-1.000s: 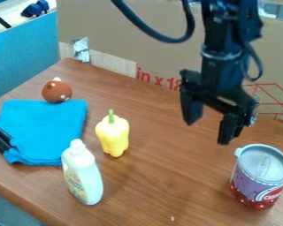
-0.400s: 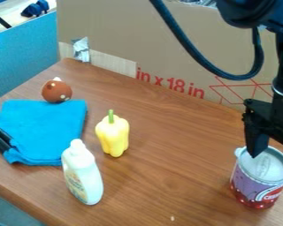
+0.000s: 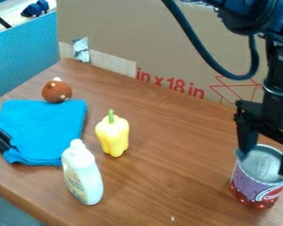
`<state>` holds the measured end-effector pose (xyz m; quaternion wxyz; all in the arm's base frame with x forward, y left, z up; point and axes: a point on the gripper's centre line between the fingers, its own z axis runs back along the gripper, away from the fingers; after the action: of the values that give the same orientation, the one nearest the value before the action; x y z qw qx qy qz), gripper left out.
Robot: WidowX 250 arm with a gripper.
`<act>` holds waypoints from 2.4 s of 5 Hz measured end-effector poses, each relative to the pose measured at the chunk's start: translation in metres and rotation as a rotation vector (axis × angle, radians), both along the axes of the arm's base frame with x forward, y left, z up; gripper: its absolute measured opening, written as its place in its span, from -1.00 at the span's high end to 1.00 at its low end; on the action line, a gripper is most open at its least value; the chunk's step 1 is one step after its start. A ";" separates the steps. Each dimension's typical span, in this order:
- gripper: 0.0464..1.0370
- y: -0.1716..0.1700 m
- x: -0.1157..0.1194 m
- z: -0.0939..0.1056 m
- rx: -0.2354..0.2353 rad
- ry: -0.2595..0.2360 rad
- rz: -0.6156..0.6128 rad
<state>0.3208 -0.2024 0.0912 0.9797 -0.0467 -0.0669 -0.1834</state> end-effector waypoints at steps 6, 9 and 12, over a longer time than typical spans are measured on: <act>-0.93 0.023 -0.003 -0.019 0.077 0.041 0.051; -0.93 0.026 -0.070 -0.013 0.182 0.256 0.065; -0.93 0.042 -0.138 0.012 0.239 0.281 0.066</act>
<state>0.1831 -0.1604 0.1031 0.9834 0.0473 0.0914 -0.1494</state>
